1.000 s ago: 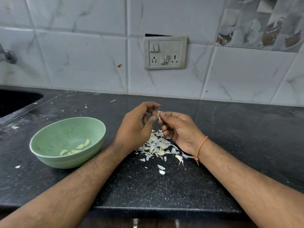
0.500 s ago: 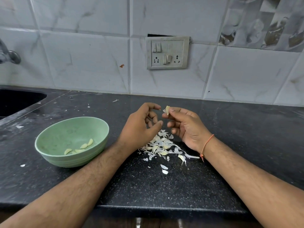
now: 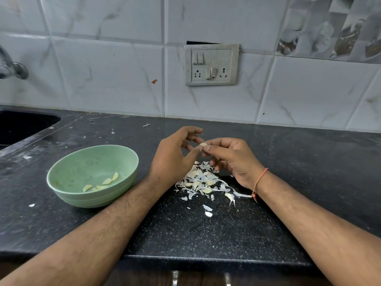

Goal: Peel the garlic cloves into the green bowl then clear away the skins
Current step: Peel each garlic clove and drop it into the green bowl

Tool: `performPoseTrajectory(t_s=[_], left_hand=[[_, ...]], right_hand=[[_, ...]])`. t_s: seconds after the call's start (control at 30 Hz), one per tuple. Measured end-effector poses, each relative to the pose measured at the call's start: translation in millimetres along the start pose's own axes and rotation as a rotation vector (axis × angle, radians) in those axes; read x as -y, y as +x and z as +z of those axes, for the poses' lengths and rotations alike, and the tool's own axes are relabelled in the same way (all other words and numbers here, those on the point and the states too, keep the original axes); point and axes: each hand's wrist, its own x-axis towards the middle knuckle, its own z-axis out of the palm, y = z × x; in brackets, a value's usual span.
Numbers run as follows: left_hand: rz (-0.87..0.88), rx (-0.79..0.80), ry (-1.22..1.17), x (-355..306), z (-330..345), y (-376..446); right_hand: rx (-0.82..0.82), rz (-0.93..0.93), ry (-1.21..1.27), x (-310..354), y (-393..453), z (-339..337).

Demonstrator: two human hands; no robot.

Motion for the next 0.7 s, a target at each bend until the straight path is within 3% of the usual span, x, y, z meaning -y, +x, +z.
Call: performPoseTrajectory(t_s=[0.23,0.7], left_hand=[[-0.06,-0.054,-0.045,0.9,1.8,0.4],[-0.105,0.012,-0.013,-1.0,1.7,0.5]], right_hand=[[-0.032,-0.096,-0.009,-5.1,1.1,0.7],[-0.077,-0.157,-0.119,-1.3,1.4,-3.5]])
